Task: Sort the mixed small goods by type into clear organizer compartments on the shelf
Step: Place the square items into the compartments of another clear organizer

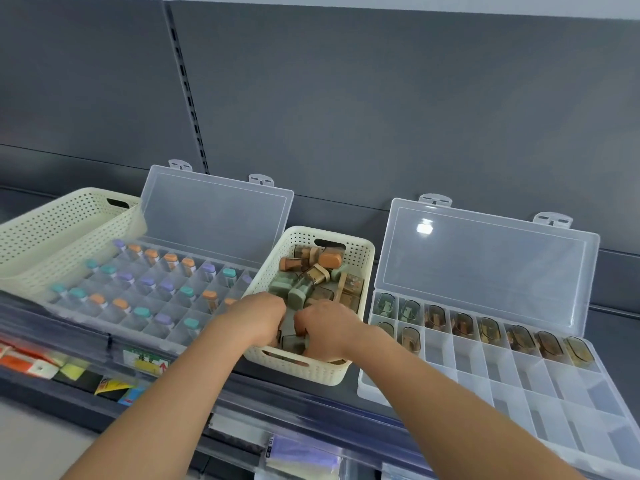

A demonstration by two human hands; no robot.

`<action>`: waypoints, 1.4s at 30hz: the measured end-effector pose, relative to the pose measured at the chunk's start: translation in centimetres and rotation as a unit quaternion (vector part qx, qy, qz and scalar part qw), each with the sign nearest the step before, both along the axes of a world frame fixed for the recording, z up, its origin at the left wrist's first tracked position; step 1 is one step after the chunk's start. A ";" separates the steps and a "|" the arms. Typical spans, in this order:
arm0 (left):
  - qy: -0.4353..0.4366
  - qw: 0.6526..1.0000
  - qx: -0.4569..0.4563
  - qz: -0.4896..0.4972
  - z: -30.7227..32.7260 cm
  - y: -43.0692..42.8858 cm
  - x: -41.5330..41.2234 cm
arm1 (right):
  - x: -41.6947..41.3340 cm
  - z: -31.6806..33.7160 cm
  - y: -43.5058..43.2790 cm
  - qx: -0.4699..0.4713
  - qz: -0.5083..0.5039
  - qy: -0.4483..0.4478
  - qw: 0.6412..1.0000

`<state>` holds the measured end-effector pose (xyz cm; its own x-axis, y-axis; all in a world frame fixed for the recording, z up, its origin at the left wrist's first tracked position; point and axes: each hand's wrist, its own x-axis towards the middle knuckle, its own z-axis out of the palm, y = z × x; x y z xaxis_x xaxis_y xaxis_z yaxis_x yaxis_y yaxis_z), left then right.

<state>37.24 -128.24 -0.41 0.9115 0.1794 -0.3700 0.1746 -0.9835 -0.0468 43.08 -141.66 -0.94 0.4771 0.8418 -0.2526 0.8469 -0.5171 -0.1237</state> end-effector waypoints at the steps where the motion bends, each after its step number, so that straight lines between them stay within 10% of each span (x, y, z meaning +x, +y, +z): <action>1: -0.011 1.000 -0.012 0.000 0.0 0.1 -0.1 | 0.0 -0.1 -0.1 0.020 -0.014 0.004 1.000; 7: -0.091 0.989 -0.119 0.012 -0.1 0.5 -0.6 | 0.5 0.4 -1.1 0.171 -0.068 0.004 0.983; 20: -0.244 0.849 -0.462 0.079 -0.1 -3.0 0.9 | 1.3 2.0 -6.9 0.391 -0.204 0.085 0.893; 36: -0.241 0.875 -0.419 -0.010 0.3 -13.3 5.4 | 3.1 2.5 -17.7 0.432 -0.380 0.155 0.803; 42: -0.220 0.882 -0.410 -0.070 -0.2 -16.6 6.2 | 3.4 1.4 -20.9 0.336 -0.384 0.030 0.860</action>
